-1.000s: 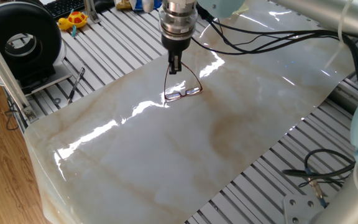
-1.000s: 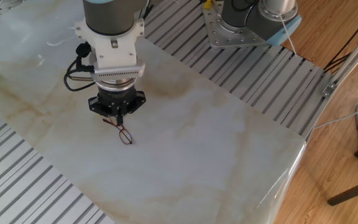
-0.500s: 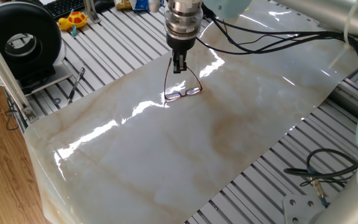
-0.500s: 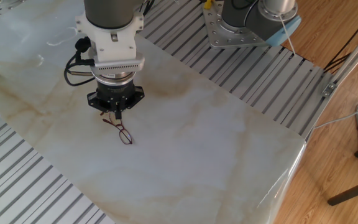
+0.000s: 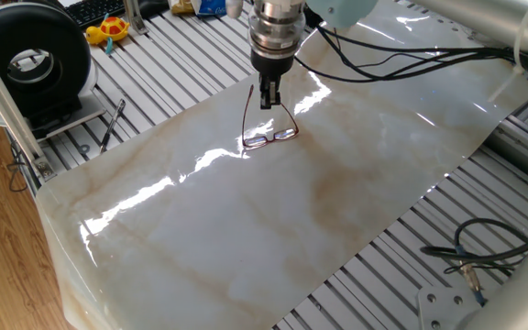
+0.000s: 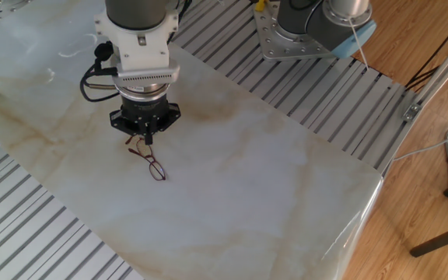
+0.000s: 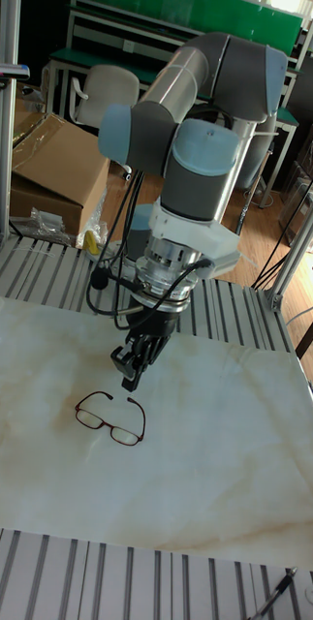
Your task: Unfold the leg of the glasses (with one hand)
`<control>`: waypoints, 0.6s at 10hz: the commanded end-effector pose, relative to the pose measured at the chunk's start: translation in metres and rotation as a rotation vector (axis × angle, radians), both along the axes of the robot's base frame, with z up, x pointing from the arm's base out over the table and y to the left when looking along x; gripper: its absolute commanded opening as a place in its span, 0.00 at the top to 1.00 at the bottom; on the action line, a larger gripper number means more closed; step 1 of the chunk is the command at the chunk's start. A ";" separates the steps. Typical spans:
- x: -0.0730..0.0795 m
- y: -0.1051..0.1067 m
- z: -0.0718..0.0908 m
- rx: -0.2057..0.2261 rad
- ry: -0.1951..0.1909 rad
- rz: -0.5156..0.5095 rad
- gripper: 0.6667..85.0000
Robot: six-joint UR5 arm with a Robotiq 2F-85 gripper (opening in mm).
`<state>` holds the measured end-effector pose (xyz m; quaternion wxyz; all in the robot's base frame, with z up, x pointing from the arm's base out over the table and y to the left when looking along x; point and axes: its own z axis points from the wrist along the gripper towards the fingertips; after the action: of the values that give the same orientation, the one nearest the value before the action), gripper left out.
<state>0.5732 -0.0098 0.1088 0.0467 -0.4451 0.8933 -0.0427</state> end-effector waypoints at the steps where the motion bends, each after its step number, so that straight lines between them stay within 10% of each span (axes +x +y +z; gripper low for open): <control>1: 0.004 -0.005 0.000 -0.002 -0.022 -0.015 0.99; 6: 0.024 -0.021 -0.028 -0.010 -0.050 0.026 0.99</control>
<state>0.5867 -0.0236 0.0912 0.0578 -0.4504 0.8892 -0.0556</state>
